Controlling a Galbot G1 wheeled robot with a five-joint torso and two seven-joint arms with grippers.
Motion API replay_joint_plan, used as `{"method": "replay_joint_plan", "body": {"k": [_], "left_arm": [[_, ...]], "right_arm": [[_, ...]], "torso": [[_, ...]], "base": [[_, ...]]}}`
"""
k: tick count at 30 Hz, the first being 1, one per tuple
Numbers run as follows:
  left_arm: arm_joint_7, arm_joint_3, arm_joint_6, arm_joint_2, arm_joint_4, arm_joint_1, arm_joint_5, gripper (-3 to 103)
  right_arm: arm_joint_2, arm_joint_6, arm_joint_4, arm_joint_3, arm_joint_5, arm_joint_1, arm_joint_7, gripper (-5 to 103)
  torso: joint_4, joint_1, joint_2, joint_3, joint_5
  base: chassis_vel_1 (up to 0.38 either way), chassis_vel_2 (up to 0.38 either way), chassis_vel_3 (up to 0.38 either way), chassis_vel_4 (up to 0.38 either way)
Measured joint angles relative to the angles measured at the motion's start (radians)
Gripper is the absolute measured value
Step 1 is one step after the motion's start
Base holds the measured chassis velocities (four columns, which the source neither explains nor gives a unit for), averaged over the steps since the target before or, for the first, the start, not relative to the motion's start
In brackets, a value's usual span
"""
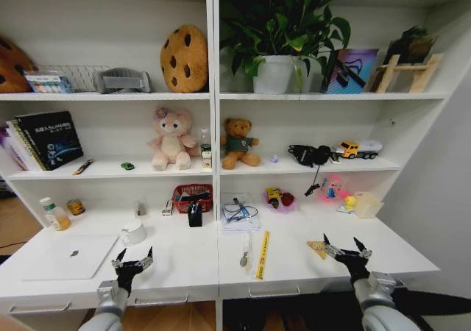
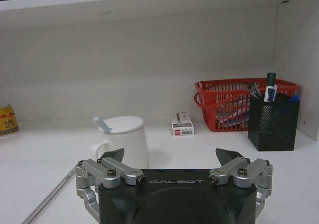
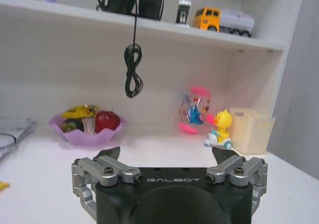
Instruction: Organize the objects on the table.
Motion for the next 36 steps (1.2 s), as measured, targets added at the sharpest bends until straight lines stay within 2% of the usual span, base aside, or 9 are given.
{"method": "replay_joint_plan", "body": {"k": [1,7,15,27,30,31,33,34,36], "left_arm": [[0.0,0.002,0.0,0.001,0.004,-0.003,0.0,100],[-0.004,0.012,0.005,0.006,0.008,-0.01,-0.004,100],[-0.007,0.006,0.007,0.014,0.016,-0.006,-0.009,100],[-0.016,0.012,0.015,0.017,0.026,-0.017,-0.014,100],[-0.018,0.012,0.017,0.019,0.026,-0.017,-0.015,100],[-0.018,0.012,0.017,0.019,0.026,-0.017,-0.015,100],[-0.018,0.012,0.017,0.019,0.026,-0.017,-0.016,100],[-0.018,0.012,0.017,0.02,0.026,-0.016,-0.017,100],[-0.018,0.011,0.017,0.02,0.027,-0.013,-0.017,100]], "right_arm": [[-0.001,0.006,-0.04,-0.005,0.001,0.016,-0.021,103],[-0.022,-0.006,-0.108,-0.07,0.031,0.111,-0.062,95],[-0.034,-0.024,-0.188,-0.135,0.047,0.191,-0.065,91],[-0.033,-0.026,-0.266,-0.151,0.06,0.219,-0.068,90],[-0.032,-0.026,-0.285,-0.161,0.057,0.23,-0.068,84],[-0.032,-0.026,-0.288,-0.163,0.056,0.233,-0.068,79],[-0.031,-0.026,-0.293,-0.165,0.055,0.236,-0.067,79],[-0.03,-0.027,-0.299,-0.168,0.055,0.241,-0.067,68],[-0.03,-0.031,-0.313,-0.178,0.059,0.257,-0.066,57]], "torso": [[-0.0004,0.0,0.0,0.0,0.0001],[0.0005,0.0,0.0,0.0,0.0],[0.0003,0.0,0.0,0.0,0.0],[0.0001,0.0,0.0,0.0,-0.0002],[0.0002,0.0,0.0,0.0,-0.0001],[0.0003,0.0,0.0,0.0,-0.0001],[0.0003,0.0,0.0,0.0,-0.0001],[0.0002,0.0,0.0,0.0,0.0],[0.0003,0.0,0.0,0.0,-0.0001]], "base": [[0.0,0.0,0.0,0.0],[0.0,0.0,0.0,0.0],[0.0,0.0,0.0,0.0],[0.0,0.0,0.0,0.0],[0.0,0.0,0.0,0.0],[0.0,0.0,0.0,0.0],[0.0,0.0,0.0,0.0],[0.0,0.0,0.0,0.0],[0.0,0.0,0.0,0.0]]}}
